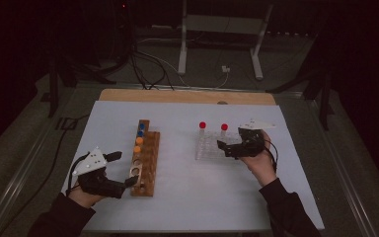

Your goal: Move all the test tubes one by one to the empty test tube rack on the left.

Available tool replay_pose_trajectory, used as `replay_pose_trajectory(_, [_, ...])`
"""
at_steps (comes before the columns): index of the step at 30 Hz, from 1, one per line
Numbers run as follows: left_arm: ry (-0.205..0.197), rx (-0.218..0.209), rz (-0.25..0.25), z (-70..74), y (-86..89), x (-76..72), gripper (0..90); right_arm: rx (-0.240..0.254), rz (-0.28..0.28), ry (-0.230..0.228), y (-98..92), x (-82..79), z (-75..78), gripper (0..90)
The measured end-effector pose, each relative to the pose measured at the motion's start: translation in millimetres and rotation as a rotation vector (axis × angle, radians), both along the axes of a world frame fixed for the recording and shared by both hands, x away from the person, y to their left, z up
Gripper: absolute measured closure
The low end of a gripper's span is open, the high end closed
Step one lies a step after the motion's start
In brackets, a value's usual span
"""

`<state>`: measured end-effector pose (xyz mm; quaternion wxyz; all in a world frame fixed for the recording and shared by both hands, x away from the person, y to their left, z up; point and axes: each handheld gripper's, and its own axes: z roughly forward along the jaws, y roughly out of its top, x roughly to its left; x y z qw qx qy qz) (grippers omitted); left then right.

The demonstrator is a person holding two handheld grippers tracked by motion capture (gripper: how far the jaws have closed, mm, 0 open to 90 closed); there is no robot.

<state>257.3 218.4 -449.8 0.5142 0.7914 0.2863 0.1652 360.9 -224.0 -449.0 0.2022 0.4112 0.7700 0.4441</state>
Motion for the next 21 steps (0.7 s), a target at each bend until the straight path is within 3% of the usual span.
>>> replay_pose_trajectory(5, [0.0, 0.004, -0.002, -0.7, -2.1, -0.3, 2.5, -0.046, -0.043, 0.008, 6.5, 3.9, -7.1, 7.3])
replay_pose_trajectory(7, [-0.002, 0.005, 0.0, -0.5, -2.3, -0.5, 2.5, -0.056, -0.064, 0.001, 7.9, 5.6, -8.9, 16.9])
replay_pose_trajectory(10, [-0.001, 0.006, 0.0, -0.5, -1.8, -0.4, 2.6, -0.072, -0.091, 0.001, 10.0, 8.3, -9.9, 23.4])
replay_pose_trajectory(19, [-0.003, 0.007, 0.002, 0.3, -1.4, -0.7, 2.5, -0.095, -0.103, 0.01, 14.2, 12.2, -10.4, 55.0])
replay_pose_trajectory(21, [-0.004, 0.011, 0.004, 0.1, -1.2, -0.4, 2.6, -0.097, -0.112, 0.014, 14.5, 14.0, -10.3, 57.7])
